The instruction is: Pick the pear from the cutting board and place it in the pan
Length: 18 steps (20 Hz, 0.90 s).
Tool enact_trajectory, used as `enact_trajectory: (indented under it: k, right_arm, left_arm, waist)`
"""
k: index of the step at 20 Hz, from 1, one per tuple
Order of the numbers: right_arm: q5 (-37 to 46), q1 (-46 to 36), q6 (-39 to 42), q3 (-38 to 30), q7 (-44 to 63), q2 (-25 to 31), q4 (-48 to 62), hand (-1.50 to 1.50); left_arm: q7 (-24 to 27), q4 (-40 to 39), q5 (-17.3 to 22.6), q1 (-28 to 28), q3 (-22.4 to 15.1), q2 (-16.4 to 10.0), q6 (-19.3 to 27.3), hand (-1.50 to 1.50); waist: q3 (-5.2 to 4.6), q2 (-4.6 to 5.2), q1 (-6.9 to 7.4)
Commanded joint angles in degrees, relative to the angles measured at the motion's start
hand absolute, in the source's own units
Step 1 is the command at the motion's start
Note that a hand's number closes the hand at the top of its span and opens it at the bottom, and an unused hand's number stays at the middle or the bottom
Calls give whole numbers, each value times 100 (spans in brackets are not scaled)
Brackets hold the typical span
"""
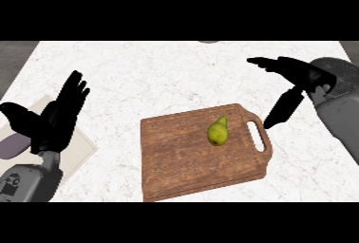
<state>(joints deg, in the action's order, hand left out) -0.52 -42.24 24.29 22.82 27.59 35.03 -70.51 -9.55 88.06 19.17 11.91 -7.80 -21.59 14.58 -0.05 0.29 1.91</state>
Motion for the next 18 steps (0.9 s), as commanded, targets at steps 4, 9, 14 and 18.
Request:
enact_trajectory:
  k: [4, 9, 14, 18]
  right_arm:
    - [-379, -484, 1506, 360, 880, -479, 340, -150]
    - [14, -607, 1764, 239, 1129, -842, 296, -150]
    - [638, -512, 1867, 641, 1374, -884, -200, -150]
    - [753, -709, 2128, 425, 1708, -1094, -140, -150]
  left_arm:
    - [-170, 276, -114, -106, 44, 9, 62, 0]
    - [-95, 185, -357, -188, 64, 294, 172, 0]
    - [30, 203, -247, -397, 267, 211, -84, 0]
    - [-144, 28, -149, -117, 572, 82, -320, 0]
  waist:
    - [3, -32, -98]
    - [4, -31, -144]
    - [3, -31, -153]
    - [3, -29, -167]
